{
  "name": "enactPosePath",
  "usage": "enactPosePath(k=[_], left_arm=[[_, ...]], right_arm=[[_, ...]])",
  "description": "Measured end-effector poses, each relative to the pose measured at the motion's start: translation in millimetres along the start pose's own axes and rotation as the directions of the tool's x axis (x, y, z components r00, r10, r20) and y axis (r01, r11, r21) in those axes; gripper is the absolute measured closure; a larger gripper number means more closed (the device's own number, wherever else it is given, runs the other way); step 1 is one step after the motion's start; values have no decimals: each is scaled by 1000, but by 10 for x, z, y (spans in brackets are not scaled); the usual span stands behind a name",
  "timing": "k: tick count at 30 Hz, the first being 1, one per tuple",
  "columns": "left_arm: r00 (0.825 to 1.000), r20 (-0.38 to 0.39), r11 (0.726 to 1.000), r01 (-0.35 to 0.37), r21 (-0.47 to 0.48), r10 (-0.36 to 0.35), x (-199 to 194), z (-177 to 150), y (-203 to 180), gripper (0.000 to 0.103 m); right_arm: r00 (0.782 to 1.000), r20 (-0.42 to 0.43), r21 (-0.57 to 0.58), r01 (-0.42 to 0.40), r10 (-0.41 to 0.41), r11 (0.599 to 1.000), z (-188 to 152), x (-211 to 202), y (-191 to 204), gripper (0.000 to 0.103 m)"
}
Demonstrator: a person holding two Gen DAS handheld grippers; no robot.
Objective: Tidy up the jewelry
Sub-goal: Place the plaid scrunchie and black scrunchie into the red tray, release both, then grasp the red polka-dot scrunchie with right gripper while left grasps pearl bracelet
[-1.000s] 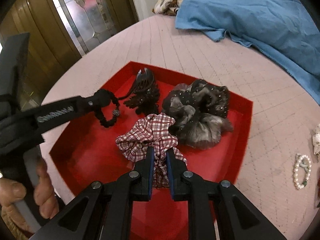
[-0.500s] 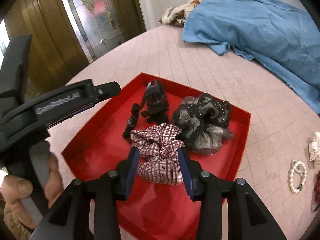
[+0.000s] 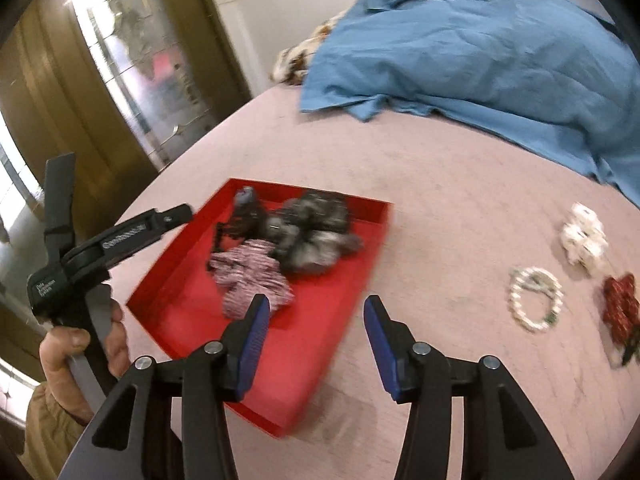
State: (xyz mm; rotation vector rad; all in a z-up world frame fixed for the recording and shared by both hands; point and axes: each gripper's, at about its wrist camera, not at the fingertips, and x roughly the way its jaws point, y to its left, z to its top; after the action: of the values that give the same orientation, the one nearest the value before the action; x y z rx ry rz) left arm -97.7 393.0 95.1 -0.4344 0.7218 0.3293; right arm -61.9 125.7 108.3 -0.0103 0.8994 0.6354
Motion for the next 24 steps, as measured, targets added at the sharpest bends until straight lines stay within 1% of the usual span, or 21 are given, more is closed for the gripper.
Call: enactPosePath(k=[4,11,15,18,20,22,24], left_arm=[[1000,-6,1000,-14,13,14,5,-32,-32,34],[999,-1,997,-34,65,34,-16,-130,-158,34],[999,46,993,-31,115,26,-150,-219,-318,34],[997,74,983,-30,183,16,-287,-301,-514,34],[998,67,976,-12,217,-3,-368,-347,-649,34],[998,48,966,37,255,-51,-489,-411,-833,34],[995,30,949,78,305,-91,-593,-479,-1059,34]], right_arm=[[999,4,46,36,-36,998,-151,-173,-323,50],[989,1,128,146,-147,981,-497,-551,-1019,50],[975,6,232,213,-221,949,-705,-833,-1539,50],[961,10,304,259,-275,917,-869,-1058,-1923,49],[952,12,340,285,-307,896,-946,-1184,-2141,49],[942,11,370,309,-337,876,-998,-1284,-2351,49],[932,15,397,327,-362,858,-1010,-1364,-2562,49]])
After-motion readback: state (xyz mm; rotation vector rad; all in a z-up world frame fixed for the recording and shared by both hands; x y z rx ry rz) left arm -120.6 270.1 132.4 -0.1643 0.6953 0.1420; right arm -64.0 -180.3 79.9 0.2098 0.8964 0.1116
